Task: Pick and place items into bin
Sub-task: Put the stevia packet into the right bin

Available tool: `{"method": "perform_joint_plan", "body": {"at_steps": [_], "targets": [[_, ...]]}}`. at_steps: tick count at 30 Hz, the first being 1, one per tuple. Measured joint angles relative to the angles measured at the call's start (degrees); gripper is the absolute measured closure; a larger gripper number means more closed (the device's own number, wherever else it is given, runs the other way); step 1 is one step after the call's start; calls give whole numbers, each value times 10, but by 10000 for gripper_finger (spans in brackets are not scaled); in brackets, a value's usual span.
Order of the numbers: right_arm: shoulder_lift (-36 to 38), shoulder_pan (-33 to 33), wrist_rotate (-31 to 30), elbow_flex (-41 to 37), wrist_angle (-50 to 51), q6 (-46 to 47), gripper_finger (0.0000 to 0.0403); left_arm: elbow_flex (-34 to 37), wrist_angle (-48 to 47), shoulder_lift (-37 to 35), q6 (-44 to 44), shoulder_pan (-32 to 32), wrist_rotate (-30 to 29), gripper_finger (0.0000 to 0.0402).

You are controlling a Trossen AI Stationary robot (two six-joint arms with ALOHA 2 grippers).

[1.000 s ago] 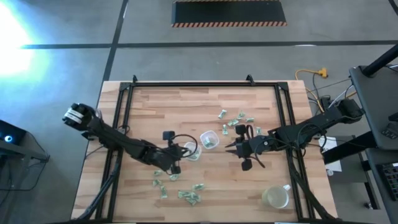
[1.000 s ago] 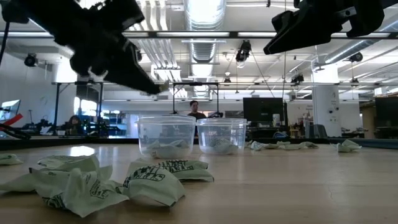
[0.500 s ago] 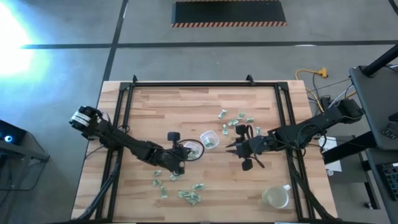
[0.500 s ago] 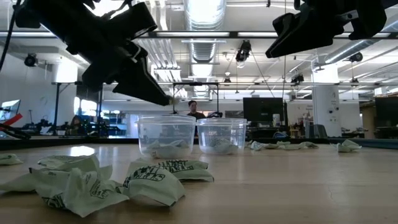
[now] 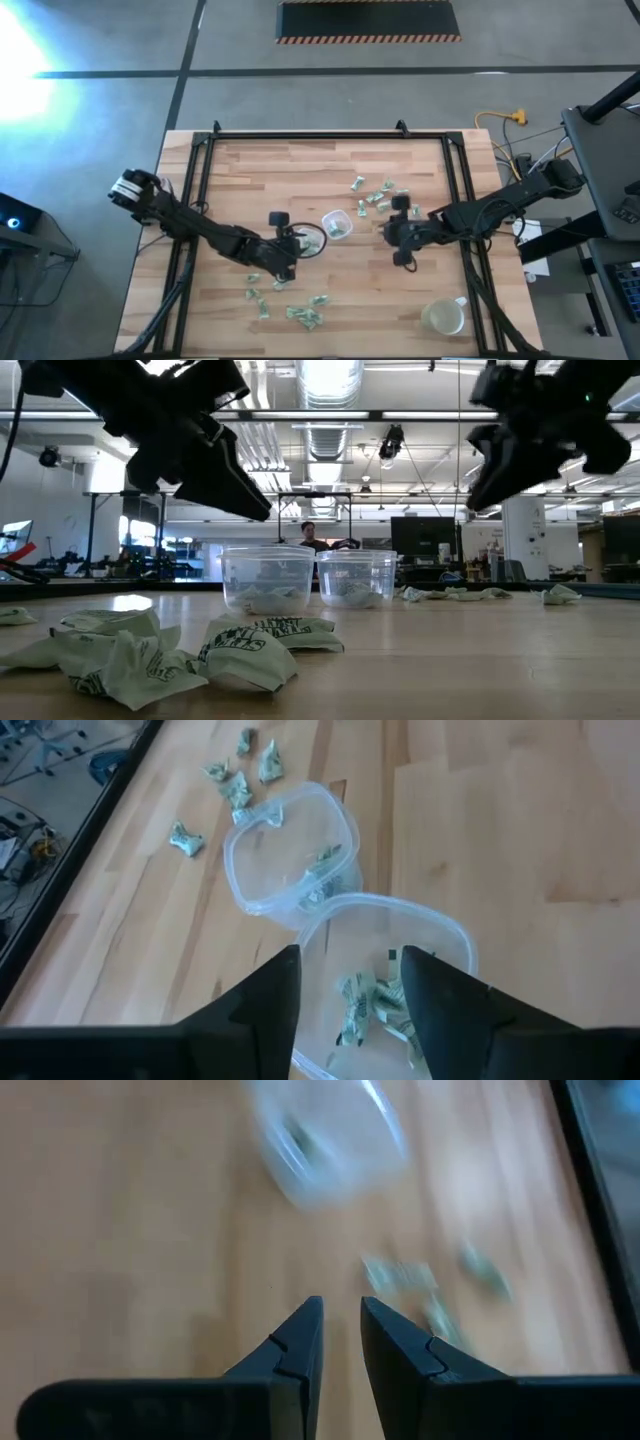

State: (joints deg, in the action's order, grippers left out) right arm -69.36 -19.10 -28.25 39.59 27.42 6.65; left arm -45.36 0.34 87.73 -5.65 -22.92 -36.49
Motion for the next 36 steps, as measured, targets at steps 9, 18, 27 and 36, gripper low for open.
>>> {"method": "perform_joint_plan", "body": {"at_steps": [9, 18, 27, 36], "targets": [[0, 15, -50, -9, 52, 81, 342, 0, -19, -37, 0, -5, 0, 242], [-1, 160, 51, -16, -4, 30, 317, 0, -31, -81, 3, -5, 0, 242], [-1, 291, 216, -38, -25, -40, 266, 0, -39, -91, 3, -7, 0, 242], [-1, 293, 219, -76, -59, -57, 225, 0, -39, -91, 2, -7, 0, 242]]}}
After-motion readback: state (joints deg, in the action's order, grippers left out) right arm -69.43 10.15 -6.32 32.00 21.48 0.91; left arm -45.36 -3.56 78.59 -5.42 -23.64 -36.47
